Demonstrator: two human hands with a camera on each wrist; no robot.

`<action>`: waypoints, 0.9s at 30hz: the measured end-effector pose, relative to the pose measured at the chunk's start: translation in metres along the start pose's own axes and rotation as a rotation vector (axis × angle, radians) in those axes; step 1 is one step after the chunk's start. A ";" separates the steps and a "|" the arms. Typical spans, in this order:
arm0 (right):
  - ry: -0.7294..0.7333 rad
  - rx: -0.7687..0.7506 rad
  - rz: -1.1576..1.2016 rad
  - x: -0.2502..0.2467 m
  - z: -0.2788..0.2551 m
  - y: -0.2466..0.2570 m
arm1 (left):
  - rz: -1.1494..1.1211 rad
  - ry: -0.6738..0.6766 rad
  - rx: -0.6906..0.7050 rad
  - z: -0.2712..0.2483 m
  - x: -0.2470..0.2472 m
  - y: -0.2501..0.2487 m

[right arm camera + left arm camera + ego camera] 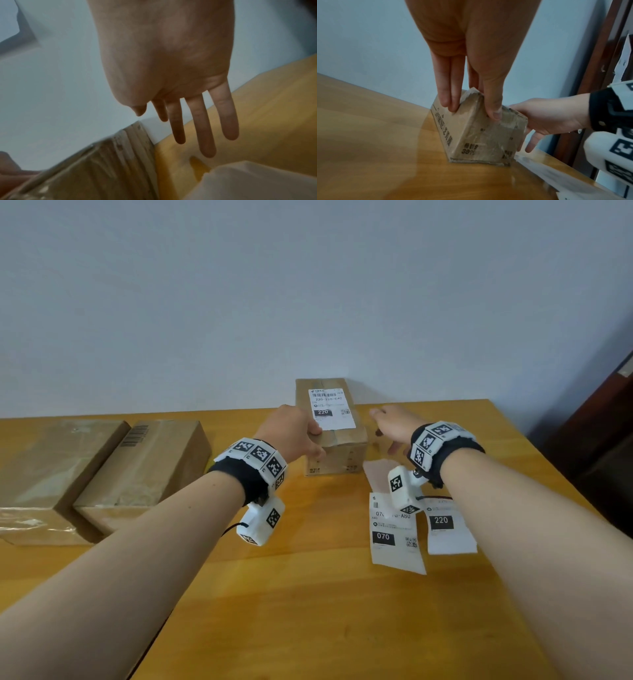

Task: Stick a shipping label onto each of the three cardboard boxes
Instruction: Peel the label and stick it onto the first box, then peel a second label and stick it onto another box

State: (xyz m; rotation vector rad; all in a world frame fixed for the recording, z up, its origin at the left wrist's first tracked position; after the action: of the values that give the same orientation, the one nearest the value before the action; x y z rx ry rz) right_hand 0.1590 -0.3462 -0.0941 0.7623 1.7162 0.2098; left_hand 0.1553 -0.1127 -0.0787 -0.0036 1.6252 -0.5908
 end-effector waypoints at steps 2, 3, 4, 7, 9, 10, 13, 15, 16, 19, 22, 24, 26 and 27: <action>0.018 0.023 -0.072 -0.001 -0.003 -0.012 | 0.013 0.001 0.020 0.002 0.003 -0.006; 0.034 0.030 -0.111 -0.001 -0.004 -0.018 | 0.016 0.000 0.028 0.002 0.005 -0.007; 0.050 0.029 -0.144 -0.001 -0.006 -0.023 | 0.017 -0.002 0.032 0.002 0.006 -0.008; 0.078 0.036 -0.200 -0.003 -0.019 -0.032 | 0.041 -0.015 0.049 0.000 0.008 -0.010; 0.095 0.078 -0.235 -0.003 -0.024 -0.036 | 0.067 -0.009 0.065 -0.004 0.009 -0.012; 0.100 0.105 -0.250 -0.003 -0.027 -0.039 | 0.084 -0.004 0.075 -0.007 0.009 -0.013; 0.112 0.144 -0.247 -0.001 -0.040 -0.042 | 0.080 -0.005 0.089 -0.017 0.013 -0.015; 0.082 0.152 -0.173 0.000 -0.048 -0.046 | 0.026 -0.003 0.075 -0.024 0.017 -0.015; 0.043 0.153 -0.112 0.000 -0.051 -0.049 | -0.012 -0.006 0.067 -0.028 0.018 -0.016; -0.208 0.177 0.169 -0.012 -0.058 -0.058 | -0.106 -0.038 0.034 -0.041 0.016 -0.017; -0.431 0.200 0.501 -0.035 -0.072 -0.056 | -0.134 -0.068 -0.014 -0.050 0.007 -0.012; -0.394 0.208 0.593 -0.046 -0.082 -0.048 | -0.149 -0.058 -0.052 -0.054 0.002 -0.006; -0.336 0.184 0.565 -0.050 -0.092 -0.039 | -0.119 -0.061 -0.084 -0.060 -0.005 -0.001; -0.316 0.164 0.537 -0.050 -0.097 -0.033 | -0.086 -0.074 -0.109 -0.064 -0.008 0.004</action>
State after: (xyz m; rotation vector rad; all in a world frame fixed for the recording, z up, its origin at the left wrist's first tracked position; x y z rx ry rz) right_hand 0.0624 -0.3765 -0.0422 1.3003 1.2144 0.2991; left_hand 0.0984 -0.0829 -0.0709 -0.1751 1.5894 -0.5609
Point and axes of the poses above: each hand's wrist, its own z-axis towards the middle knuckle, its own x-axis out of the palm, y = z × x, the point moved 1 cm from there along z, towards the middle knuckle, and after that the axes turned 2 degrees about z, right-handed, at the moved point
